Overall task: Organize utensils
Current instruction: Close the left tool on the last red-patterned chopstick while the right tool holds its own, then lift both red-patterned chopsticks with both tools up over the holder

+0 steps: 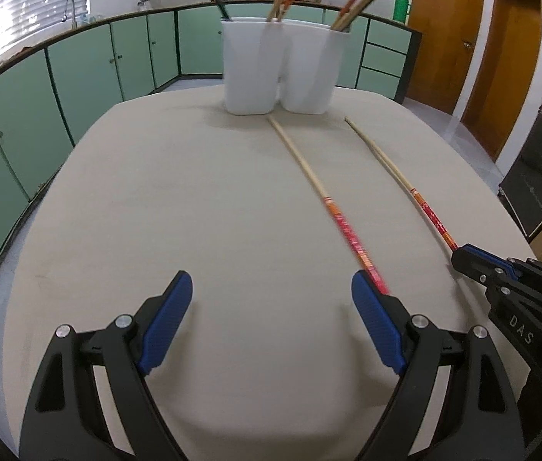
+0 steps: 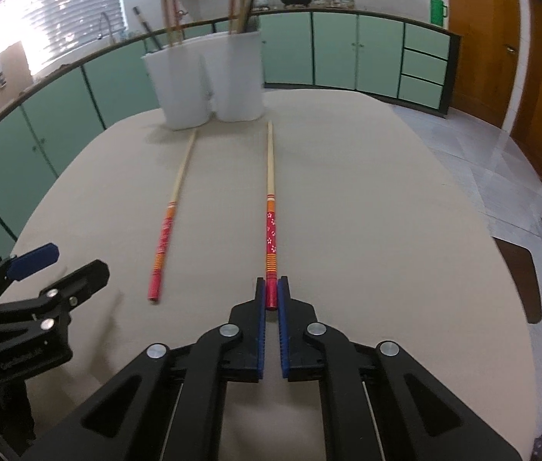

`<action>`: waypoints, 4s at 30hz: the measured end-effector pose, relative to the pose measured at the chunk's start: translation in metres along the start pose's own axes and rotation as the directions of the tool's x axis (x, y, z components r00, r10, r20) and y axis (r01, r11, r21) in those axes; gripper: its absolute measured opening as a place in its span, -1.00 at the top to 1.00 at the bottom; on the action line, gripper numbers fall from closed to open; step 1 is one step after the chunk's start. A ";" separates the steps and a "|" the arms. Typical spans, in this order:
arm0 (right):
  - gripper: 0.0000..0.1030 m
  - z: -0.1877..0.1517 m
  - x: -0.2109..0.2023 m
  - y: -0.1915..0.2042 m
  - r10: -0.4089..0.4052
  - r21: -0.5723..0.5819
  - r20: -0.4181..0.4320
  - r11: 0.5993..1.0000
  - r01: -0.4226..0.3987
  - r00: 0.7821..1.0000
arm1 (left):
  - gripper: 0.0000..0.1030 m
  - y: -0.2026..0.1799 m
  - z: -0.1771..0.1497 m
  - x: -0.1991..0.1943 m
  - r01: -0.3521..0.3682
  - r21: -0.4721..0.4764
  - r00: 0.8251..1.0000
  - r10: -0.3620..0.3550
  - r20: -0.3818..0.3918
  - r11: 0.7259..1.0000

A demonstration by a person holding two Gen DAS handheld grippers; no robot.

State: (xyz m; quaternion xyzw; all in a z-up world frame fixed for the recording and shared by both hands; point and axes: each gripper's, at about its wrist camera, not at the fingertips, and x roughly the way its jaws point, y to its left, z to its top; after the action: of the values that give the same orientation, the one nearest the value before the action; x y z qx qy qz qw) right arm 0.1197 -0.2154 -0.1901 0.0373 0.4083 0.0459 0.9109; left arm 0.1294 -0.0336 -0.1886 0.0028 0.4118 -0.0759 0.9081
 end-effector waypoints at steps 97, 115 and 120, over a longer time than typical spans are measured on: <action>0.89 0.219 -0.160 0.026 0.253 -0.184 0.405 0.964 -0.193 0.879 | 0.90 0.013 0.179 -0.183 0.029 0.067 0.856 -0.059 0.514 0.997; 0.89 0.325 -0.108 0.040 0.193 -0.132 0.488 0.980 -0.147 0.851 | 0.90 0.006 0.274 -0.133 0.030 0.123 0.878 -0.085 0.472 0.992; 0.89 0.330 -0.073 0.045 0.172 -0.144 0.453 0.982 -0.118 0.875 | 0.90 0.013 0.282 -0.102 0.034 0.112 0.892 -0.081 0.445 0.993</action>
State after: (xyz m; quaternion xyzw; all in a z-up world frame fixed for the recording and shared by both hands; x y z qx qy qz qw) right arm 0.3155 -0.1890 0.0878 0.0264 0.1721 0.1267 0.9765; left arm 0.2759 -0.0258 0.0734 0.0192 0.1868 -0.1223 0.9746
